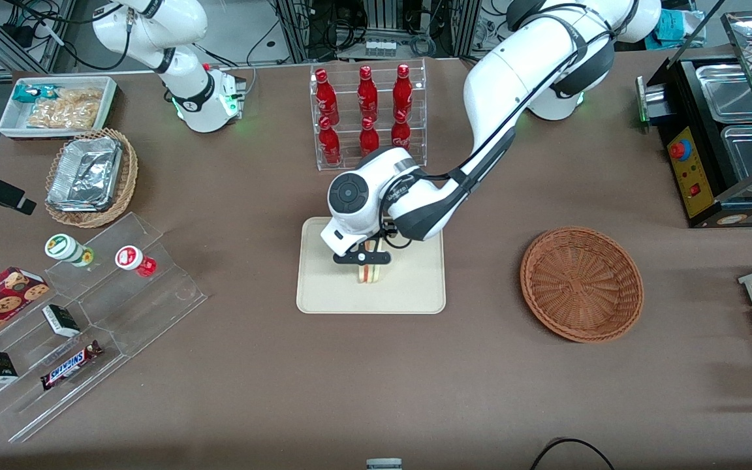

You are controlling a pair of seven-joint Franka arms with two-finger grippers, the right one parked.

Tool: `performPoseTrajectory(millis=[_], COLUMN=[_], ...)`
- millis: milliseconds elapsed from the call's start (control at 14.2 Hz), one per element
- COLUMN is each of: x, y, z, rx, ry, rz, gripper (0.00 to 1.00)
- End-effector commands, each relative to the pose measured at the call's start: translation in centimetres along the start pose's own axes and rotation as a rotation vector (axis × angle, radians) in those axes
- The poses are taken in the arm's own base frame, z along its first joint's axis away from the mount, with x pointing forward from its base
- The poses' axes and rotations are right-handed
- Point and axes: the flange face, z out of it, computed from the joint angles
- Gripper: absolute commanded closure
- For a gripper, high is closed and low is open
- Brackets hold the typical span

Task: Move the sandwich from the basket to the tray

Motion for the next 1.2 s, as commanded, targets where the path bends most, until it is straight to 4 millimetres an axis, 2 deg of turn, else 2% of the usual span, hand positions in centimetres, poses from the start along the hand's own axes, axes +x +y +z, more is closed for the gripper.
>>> performPoseTrajectory(millis=[0, 141, 212, 282, 353, 424, 494, 706, 776, 918, 1129], x=[1.2, 1.6, 2.6, 2.4, 1.5, 0.5, -0.6, -3.5, -4.5, -5.8, -6.5], y=[-0.6, -2.7, -6.3, -9.4, -13.6, -17.6, -22.6, -34.6, -37.7, -41.8, -44.5], z=[-1.4, -6.3, -9.0, -11.8, -15.3, -17.4, -20.4, -27.1, -28.9, -32.2, -35.0], rx=[0.009, 0.012, 0.058, 0.082, 0.095, 0.108, 0.105, 0.135, 0.134, 0.13, 0.121], ry=[0.043, 0.088, 0.089, 0.081, 0.082, 0.077, 0.081, -0.003, -0.031, -0.077, -0.057], rz=[-0.029, -0.06, -0.102, -0.132, -0.143, -0.121, -0.102, -0.022, 0.018, 0.051, -0.002], gripper=[0.0, 0.0, 0.0, 0.0, 0.0, 0.0, 0.0, 0.0, 0.0, 0.0, 0.0])
